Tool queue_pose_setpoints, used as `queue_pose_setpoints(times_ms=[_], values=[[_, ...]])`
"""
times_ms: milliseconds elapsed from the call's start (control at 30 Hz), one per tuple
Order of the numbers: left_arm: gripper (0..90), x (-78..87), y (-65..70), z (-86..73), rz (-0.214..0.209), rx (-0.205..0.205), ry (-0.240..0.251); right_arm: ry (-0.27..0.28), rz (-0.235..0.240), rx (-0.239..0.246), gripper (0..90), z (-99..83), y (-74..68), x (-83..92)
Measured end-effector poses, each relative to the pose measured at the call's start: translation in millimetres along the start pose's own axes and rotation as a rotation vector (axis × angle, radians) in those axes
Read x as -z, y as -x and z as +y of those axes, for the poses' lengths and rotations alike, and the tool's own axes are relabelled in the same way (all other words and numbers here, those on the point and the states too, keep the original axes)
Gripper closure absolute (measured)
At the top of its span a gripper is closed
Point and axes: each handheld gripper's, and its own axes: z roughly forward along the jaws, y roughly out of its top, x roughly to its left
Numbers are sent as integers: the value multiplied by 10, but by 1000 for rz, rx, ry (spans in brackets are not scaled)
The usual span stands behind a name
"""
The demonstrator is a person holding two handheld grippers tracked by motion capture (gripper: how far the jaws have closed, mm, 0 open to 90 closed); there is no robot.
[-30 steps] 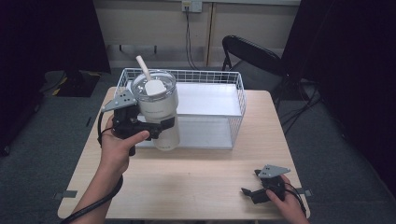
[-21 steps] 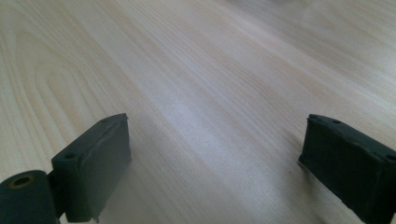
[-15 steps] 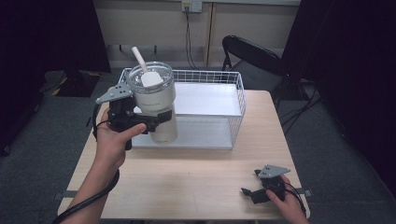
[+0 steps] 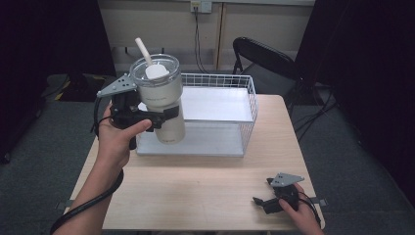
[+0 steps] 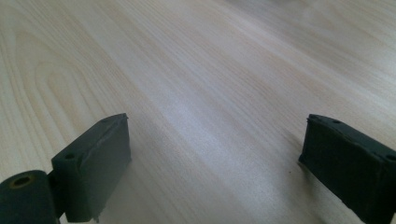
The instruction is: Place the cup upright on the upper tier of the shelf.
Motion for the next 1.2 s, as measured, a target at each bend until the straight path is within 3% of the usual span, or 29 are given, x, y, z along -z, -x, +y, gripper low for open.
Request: queue_pose_setpoints(times_ms=[633,1200], values=[[93,-40,-133,164,35,25,11,0,0,0,76,0,0,0],[93,-155,-208,260,63,20,4,0,0,0,76,0,0,1]])
